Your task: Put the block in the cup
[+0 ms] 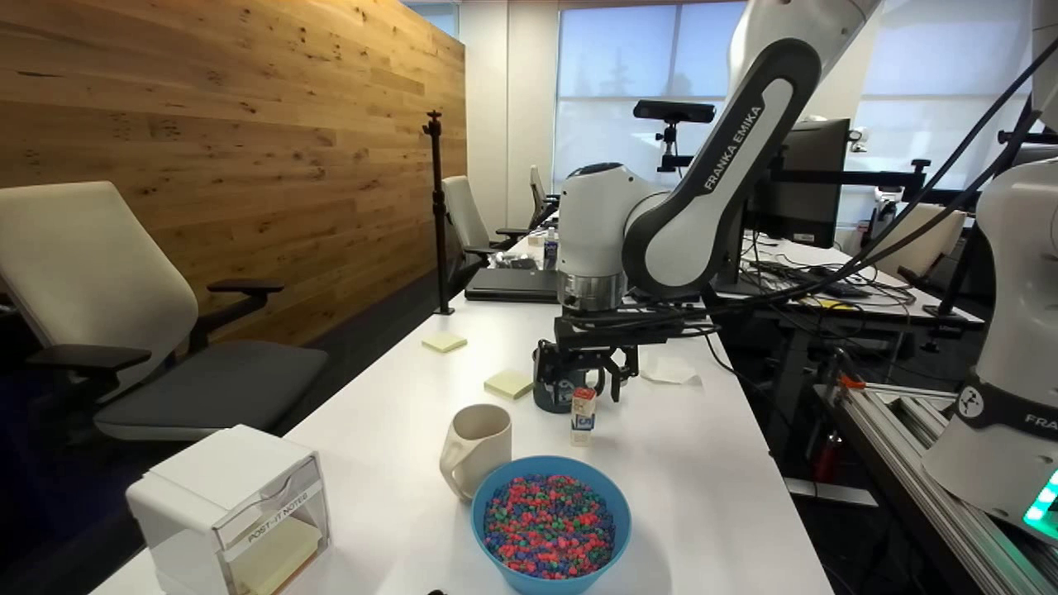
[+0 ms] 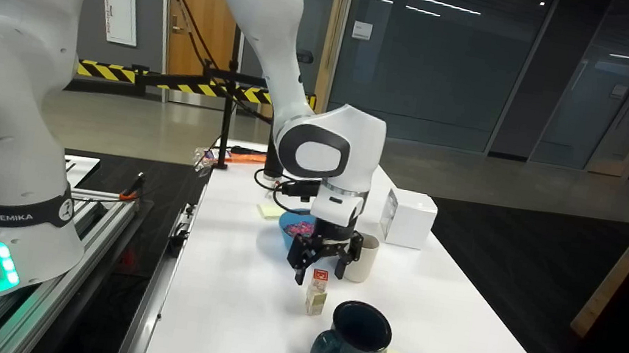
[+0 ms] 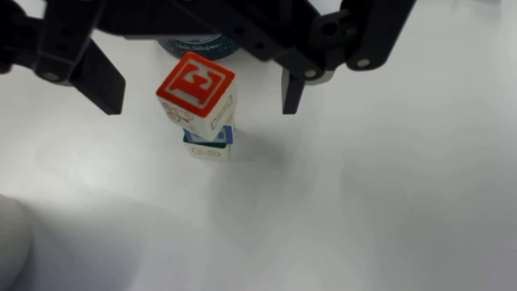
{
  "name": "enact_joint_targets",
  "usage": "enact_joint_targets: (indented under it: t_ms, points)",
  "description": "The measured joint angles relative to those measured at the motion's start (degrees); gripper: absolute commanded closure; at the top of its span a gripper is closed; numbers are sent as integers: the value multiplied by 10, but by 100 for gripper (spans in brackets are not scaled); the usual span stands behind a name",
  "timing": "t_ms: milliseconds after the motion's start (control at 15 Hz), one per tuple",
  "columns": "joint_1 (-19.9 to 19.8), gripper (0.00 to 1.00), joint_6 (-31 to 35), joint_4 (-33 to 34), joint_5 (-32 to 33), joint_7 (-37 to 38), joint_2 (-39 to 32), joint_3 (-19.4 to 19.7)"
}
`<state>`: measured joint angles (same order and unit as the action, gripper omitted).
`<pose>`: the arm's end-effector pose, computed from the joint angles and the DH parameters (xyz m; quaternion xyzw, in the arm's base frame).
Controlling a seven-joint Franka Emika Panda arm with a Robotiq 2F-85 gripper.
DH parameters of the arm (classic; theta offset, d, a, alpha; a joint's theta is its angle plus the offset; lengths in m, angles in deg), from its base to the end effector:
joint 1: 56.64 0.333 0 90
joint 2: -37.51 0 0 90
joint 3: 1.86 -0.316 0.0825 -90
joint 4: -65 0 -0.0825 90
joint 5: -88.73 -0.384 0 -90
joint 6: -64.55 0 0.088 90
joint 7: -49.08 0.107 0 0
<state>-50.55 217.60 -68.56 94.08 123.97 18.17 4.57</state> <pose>0.5193 -0.0022 0.1938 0.8180 -0.5738 0.0254 0.0306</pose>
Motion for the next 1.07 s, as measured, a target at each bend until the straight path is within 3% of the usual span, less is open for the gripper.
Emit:
enact_joint_targets:
  t_ms: [67, 200, 667, 1067]
  points:
    - [0, 26, 0, 2, 0, 0, -2, 0]
    - [1, 30, 0, 5, 0, -1, -7, 0]
    - [1, 81, 0, 10, 0, -6, -12, 0]
    - [2, 81, 1, 11, 0, -11, -12, 0]
